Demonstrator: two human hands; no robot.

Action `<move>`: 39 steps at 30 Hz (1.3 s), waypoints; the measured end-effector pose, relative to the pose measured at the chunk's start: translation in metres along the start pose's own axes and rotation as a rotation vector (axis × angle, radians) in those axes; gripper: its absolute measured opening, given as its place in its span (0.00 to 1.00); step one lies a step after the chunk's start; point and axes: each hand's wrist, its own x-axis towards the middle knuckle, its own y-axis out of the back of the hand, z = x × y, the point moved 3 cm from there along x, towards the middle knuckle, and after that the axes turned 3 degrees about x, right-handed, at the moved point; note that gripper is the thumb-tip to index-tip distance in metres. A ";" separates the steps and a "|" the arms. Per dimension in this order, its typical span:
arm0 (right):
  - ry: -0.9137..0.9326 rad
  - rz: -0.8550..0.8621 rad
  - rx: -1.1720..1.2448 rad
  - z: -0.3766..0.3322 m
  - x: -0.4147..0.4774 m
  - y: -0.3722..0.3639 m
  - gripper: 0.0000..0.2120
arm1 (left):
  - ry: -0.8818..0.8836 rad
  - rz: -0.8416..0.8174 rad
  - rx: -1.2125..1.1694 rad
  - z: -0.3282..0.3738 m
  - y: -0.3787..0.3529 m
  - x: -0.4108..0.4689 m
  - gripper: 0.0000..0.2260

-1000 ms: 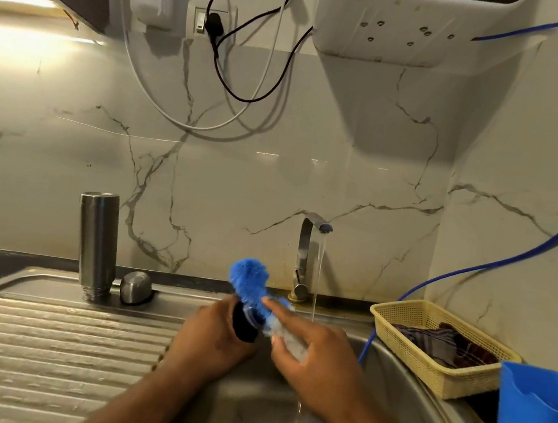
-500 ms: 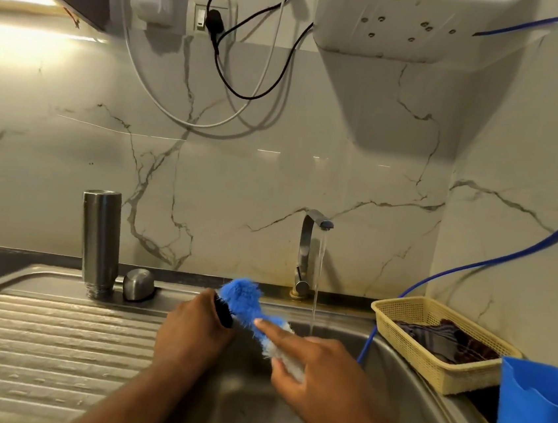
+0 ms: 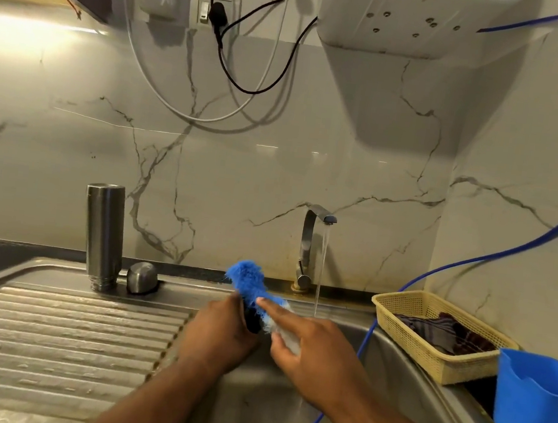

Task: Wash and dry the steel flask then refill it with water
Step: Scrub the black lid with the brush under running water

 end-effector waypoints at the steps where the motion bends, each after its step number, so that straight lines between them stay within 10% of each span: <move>1: -0.010 0.000 0.002 0.002 -0.002 0.001 0.28 | 0.007 -0.005 -0.009 -0.002 0.000 0.001 0.12; 25: -0.176 0.102 -0.323 0.003 -0.021 0.084 0.29 | 0.074 -0.130 -0.434 0.010 -0.014 -0.003 0.18; 29: -0.210 -0.168 -0.670 -0.008 -0.034 0.130 0.25 | 0.099 -0.167 -0.515 0.020 -0.019 -0.010 0.23; 39: -0.014 -0.227 -1.549 0.005 -0.048 0.308 0.22 | 0.092 -0.259 -0.631 0.104 -0.040 -0.030 0.21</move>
